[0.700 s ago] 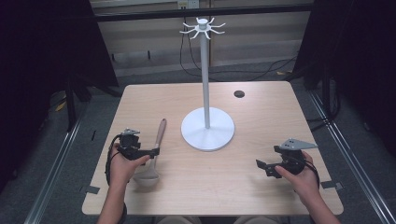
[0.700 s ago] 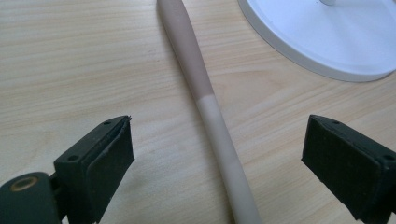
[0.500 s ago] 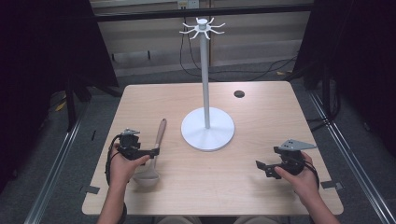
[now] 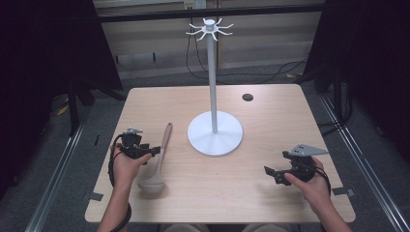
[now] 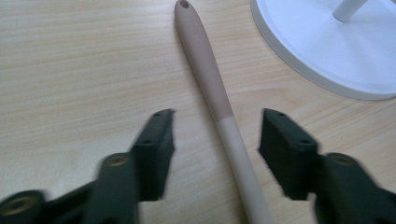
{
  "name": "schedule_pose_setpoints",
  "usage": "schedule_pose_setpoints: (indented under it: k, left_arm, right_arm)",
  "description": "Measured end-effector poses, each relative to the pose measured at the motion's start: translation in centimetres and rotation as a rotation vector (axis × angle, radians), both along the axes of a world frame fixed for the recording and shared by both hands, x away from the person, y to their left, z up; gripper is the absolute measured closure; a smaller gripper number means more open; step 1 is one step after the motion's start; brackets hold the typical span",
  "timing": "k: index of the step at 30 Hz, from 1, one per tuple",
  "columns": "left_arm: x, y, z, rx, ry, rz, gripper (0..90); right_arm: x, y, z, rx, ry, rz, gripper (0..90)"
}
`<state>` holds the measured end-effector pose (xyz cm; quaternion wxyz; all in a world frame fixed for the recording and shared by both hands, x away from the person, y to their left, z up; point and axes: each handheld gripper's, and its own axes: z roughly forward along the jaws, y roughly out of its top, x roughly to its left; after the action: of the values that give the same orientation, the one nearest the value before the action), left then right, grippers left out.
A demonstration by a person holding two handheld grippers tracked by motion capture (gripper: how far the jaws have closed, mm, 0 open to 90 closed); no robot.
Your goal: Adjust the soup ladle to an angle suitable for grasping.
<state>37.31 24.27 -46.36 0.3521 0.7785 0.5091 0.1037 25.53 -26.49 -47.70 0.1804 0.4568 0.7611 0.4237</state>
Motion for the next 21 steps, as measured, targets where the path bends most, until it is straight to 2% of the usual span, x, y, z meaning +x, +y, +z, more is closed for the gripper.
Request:
schedule_pose_setpoints:
  k: [1,2,3,4,5,6,9,11,12,14,17,18,21]
  left_arm:
    - [0.0,0.0,0.0,0.000,0.000,0.000,57.7]
    - [0.6,-0.1,0.1,0.027,0.020,0.000,62.1]
    - [0.6,-0.1,0.1,0.027,0.020,0.000,70.2]
    - [1.1,-0.2,0.1,0.039,0.045,0.003,73.9]
    - [1.1,-0.2,0.1,0.039,0.045,0.003,77.4]
    - [1.6,-0.4,0.1,0.063,0.064,-0.004,81.6]
    - [2.0,-0.7,0.0,0.074,0.082,0.001,89.0]
    - [2.4,-0.9,-0.1,0.075,0.095,0.003,90.0]
    - [2.7,-1.0,-0.1,0.093,0.116,0.002,90.0]
    - [3.1,-1.2,-0.2,0.099,0.125,-0.001,90.0]
    - [3.3,-1.4,-0.5,0.109,0.120,0.007,90.0]
    - [3.6,-1.6,-0.8,0.112,0.135,0.012,90.0]
    - [3.9,-1.7,-1.3,0.112,0.134,0.020,90.0]
  right_arm:
    - [0.0,0.0,0.0,0.000,0.000,0.000,4.4]
    - [0.0,0.0,0.1,0.003,-0.003,0.001,4.4]
    - [0.0,0.0,0.1,0.003,-0.003,0.001,4.4]
    - [0.0,0.0,0.2,0.006,-0.007,0.000,4.4]
    - [0.0,0.0,0.2,0.006,-0.007,0.000,4.4]
    - [-0.1,0.0,0.3,0.009,-0.009,-0.001,4.4]
    - [-0.1,-0.1,0.3,0.011,-0.012,0.000,4.4]
    - [-0.1,-0.1,0.3,0.013,-0.010,0.000,4.4]
    - [-0.1,-0.1,0.3,0.012,-0.012,0.002,4.5]
    - [-0.1,-0.1,0.3,0.015,-0.014,0.004,4.5]
    - [-0.2,-0.2,0.4,0.015,-0.018,0.006,4.5]
    - [-0.2,-0.2,0.4,0.020,-0.022,0.005,4.4]
    - [-0.3,-0.2,0.5,0.022,-0.019,0.002,4.4]
